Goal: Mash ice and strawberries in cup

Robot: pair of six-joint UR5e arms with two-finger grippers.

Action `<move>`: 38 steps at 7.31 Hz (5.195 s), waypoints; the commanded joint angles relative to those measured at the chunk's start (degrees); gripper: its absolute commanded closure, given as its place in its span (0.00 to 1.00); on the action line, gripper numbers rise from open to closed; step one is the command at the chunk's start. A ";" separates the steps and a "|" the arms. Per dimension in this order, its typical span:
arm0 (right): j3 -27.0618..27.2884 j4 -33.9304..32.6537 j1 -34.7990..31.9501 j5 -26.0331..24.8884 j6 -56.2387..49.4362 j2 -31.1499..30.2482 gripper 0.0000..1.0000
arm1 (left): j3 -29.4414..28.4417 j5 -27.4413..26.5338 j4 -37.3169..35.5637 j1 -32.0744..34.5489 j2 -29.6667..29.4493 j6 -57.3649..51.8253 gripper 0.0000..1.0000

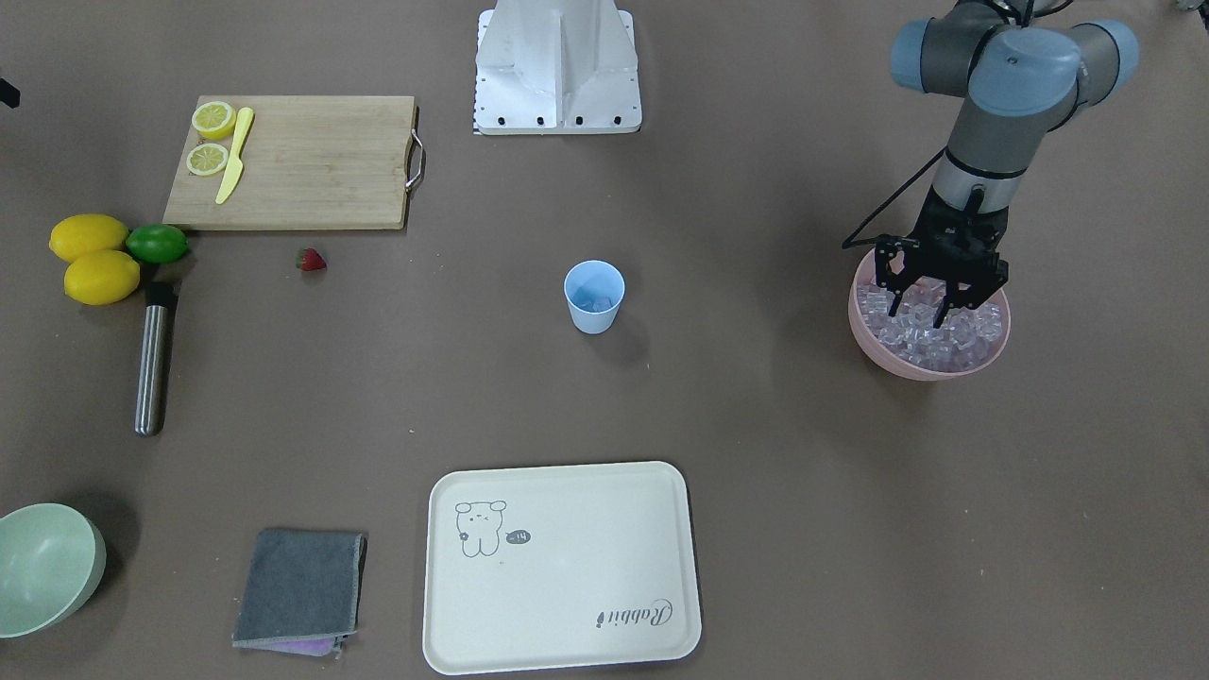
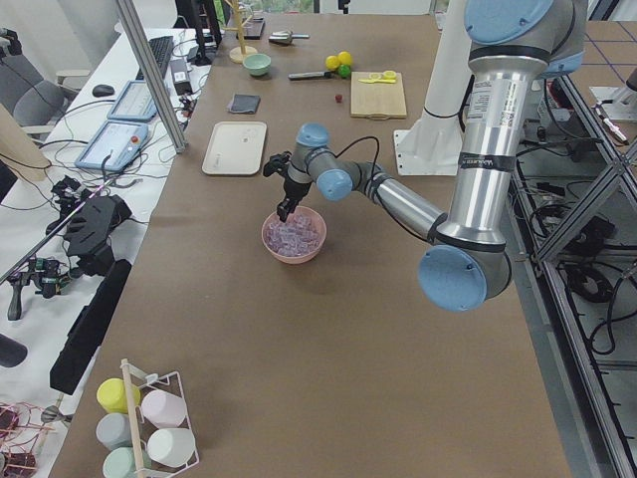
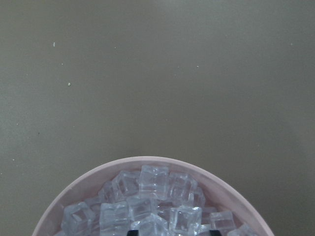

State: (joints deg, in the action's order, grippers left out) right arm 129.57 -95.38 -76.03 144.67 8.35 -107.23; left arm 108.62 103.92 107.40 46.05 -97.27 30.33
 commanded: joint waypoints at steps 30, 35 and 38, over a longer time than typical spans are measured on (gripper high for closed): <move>1.30 0.02 -0.70 1.49 0.00 -1.85 0.00 | 1.69 9.54 -11.51 6.76 2.97 -0.54 0.35; 1.39 0.02 -0.70 1.58 0.00 -1.85 0.00 | -1.66 14.46 -11.07 8.44 2.88 0.69 0.39; 1.91 0.02 -0.70 1.49 0.00 -1.76 0.00 | -3.77 14.91 -10.29 8.44 2.79 2.89 0.35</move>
State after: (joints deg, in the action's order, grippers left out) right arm 131.25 -95.36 -76.73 146.19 8.35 -109.02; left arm 105.50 118.67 96.80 54.46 -94.46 32.36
